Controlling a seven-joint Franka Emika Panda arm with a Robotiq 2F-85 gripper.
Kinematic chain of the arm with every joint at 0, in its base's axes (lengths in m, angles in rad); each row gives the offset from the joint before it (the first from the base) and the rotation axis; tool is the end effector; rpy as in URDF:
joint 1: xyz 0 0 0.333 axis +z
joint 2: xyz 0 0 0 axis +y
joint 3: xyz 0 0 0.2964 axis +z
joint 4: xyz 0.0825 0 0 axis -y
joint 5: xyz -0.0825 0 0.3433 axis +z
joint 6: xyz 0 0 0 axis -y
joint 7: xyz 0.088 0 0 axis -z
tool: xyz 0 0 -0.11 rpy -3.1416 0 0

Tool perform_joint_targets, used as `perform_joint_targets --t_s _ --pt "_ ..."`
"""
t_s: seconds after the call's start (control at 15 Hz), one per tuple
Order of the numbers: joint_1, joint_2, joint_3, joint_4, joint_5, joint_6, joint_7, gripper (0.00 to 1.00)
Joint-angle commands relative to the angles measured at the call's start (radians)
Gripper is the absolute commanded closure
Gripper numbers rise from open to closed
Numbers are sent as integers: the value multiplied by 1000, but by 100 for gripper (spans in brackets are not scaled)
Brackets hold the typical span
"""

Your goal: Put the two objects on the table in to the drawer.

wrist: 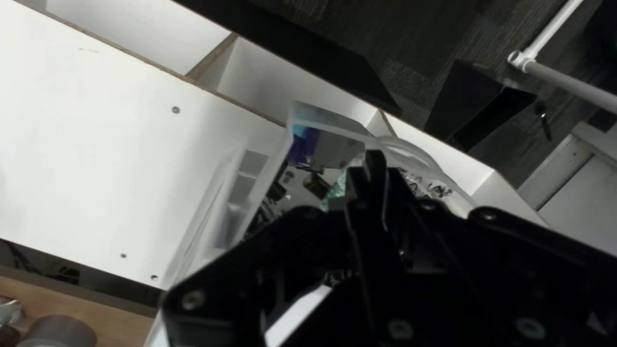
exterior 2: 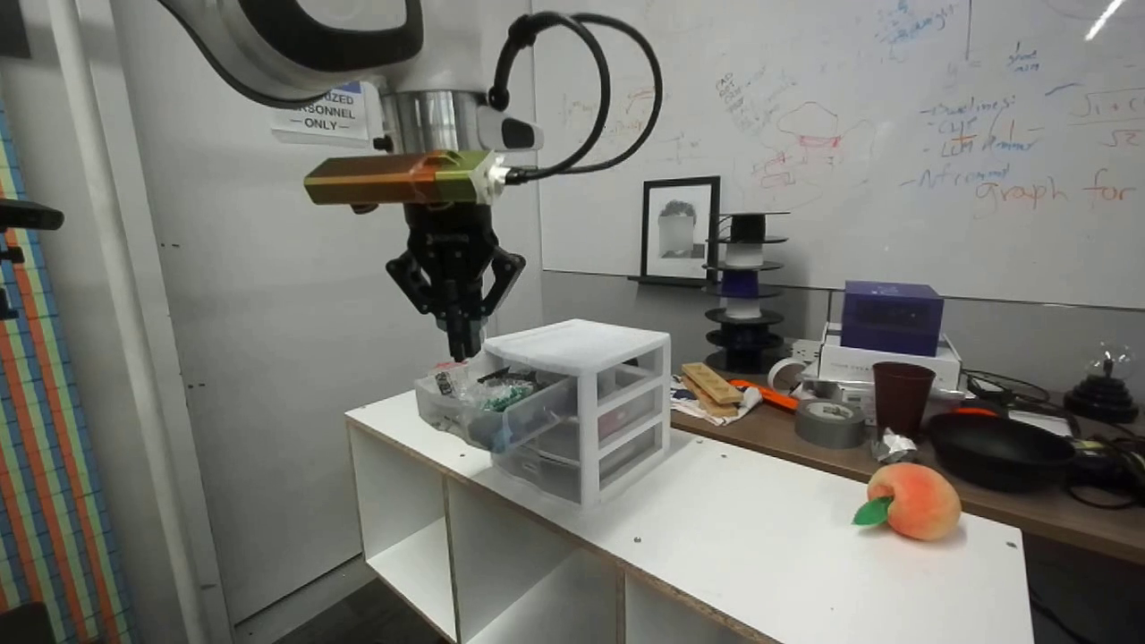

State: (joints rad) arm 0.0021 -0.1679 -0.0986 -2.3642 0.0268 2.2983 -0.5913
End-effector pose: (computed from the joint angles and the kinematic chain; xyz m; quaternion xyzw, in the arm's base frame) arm 0.4551 -0.0440 0.4041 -0.9701 -0.2366 -0.0538 0.0006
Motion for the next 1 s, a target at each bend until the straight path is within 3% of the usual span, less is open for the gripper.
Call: perform_joint_targets --t_s 0.0,0.27,0.73,0.8,0.93 --pt "28 153 35 86 6 12 6 97" --pt "19 252 75 136 32 45 -29 97" --pt "3 275 117 134 52 120 -55 97" --pt "3 273 117 130 41 139 -45 64" --pt "2 262 117 113 34 185 -27 57"
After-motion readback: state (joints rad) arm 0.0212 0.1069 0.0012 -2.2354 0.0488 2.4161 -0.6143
